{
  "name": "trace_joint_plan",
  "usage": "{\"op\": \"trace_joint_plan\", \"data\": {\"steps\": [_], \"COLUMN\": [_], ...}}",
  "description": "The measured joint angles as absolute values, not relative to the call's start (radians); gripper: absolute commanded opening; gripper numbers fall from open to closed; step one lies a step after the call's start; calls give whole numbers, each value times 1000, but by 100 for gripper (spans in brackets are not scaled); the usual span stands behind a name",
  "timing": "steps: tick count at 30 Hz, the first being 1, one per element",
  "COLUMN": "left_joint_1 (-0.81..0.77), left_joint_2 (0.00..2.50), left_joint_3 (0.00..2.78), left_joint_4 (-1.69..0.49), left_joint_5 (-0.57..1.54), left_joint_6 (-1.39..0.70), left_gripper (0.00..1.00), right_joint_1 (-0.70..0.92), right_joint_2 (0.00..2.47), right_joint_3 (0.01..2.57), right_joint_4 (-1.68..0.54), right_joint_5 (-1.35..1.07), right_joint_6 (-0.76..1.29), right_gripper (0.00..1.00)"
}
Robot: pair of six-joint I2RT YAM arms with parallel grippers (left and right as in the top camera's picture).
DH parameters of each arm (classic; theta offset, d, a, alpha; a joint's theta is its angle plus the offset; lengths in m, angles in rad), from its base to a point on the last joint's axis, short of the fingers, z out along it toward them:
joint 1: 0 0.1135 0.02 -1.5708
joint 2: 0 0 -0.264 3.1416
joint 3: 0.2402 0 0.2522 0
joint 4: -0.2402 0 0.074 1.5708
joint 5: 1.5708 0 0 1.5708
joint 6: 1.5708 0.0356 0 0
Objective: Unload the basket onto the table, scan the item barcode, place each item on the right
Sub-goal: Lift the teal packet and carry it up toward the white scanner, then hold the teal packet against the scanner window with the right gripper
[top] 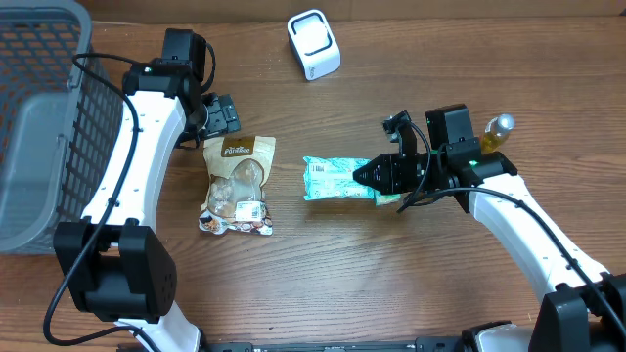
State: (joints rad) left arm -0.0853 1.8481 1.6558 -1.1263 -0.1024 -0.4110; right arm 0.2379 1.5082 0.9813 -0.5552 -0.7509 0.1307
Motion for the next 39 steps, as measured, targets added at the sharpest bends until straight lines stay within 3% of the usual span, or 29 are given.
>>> {"op": "trace_joint_plan", "data": {"steps": [19,23,30,39], "left_joint_1": [-85,-85,-85,-85], "left_joint_2": [1848,1848,1848,1848], "left_joint_3": [1656,1656,1656,1656], "left_joint_4": [-1126,-1126,-1126,-1126], "left_joint_5": [-102,-102,-102,-102], "left_joint_6": [-411,-411,-411,-411], "left_gripper": [100,99,100,100], "right_joint_1": [238,241,320,501], "right_joint_2": [1508,1508,1508,1542], "right_joint_3": [986,1056,1392,1589], "right_joint_4": [-579,-705,-884,-741], "right_joint_5": [-757,-642,-327,145], "right_joint_6": [142,149,94,-196], "right_gripper": [4,3,3,3]}}
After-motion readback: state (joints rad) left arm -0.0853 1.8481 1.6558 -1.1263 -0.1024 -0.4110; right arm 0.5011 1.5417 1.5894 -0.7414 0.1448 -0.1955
